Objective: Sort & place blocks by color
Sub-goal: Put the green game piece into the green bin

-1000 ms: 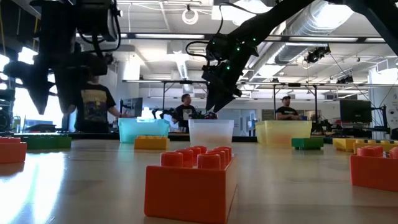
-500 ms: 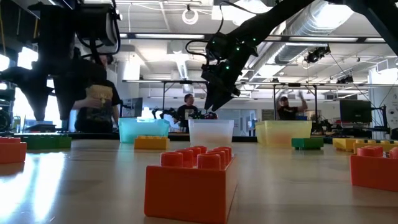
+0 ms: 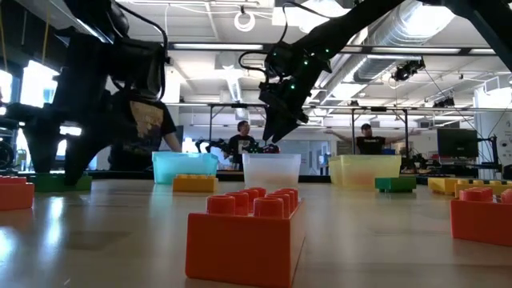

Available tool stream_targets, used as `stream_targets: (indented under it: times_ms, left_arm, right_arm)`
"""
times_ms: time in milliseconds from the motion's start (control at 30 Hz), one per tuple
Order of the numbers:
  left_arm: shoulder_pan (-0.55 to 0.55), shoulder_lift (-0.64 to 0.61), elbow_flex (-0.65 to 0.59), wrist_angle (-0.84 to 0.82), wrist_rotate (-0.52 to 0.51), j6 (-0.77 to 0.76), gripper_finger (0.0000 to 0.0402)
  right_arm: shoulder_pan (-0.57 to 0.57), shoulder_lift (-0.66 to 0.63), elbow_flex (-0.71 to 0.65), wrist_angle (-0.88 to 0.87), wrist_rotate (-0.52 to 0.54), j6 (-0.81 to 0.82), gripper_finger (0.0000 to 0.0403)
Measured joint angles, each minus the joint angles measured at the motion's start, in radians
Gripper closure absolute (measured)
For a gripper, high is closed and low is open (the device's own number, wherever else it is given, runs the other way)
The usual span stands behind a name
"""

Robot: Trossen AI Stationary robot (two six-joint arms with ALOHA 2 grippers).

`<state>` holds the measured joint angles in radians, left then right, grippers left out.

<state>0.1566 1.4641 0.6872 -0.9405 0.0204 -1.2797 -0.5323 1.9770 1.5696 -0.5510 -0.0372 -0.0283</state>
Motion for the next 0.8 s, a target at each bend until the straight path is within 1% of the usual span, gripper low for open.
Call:
stream_targets:
  times_ms: [100, 167, 267, 400, 600, 800]
  left_arm:
    - [0.000, 0.029, 0.000, 0.018, 0.004, 0.013, 0.0163]
    - [0.000, 0.038, 0.001, 0.030, 0.011, 0.037, 0.0176]
    - [0.000, 0.045, 0.003, 0.047, 0.017, 0.073, 0.0216]
    - [0.000, 0.041, 0.003, 0.043, 0.013, 0.113, 0.0290]
    - [0.015, 0.020, 0.010, 0.049, 0.006, 0.232, 0.0293]
    - [0.060, -0.045, 0.066, 0.056, -0.056, 0.389, 0.0293]
  right_arm:
    - [0.000, 0.000, 0.000, 0.000, 0.000, -0.003, 0.0190]
    - [0.000, 0.000, 0.000, 0.000, 0.000, -0.002, 0.0190]
    - [0.000, 0.000, 0.000, -0.001, 0.000, 0.001, 0.0190]
    - [0.000, 0.000, 0.000, -0.017, 0.000, 0.005, 0.0190]
    - [0.002, -0.002, 0.000, -0.064, -0.010, 0.081, 0.0190]
    - [0.002, -0.003, 0.000, -0.089, -0.095, 0.195, 0.0190]
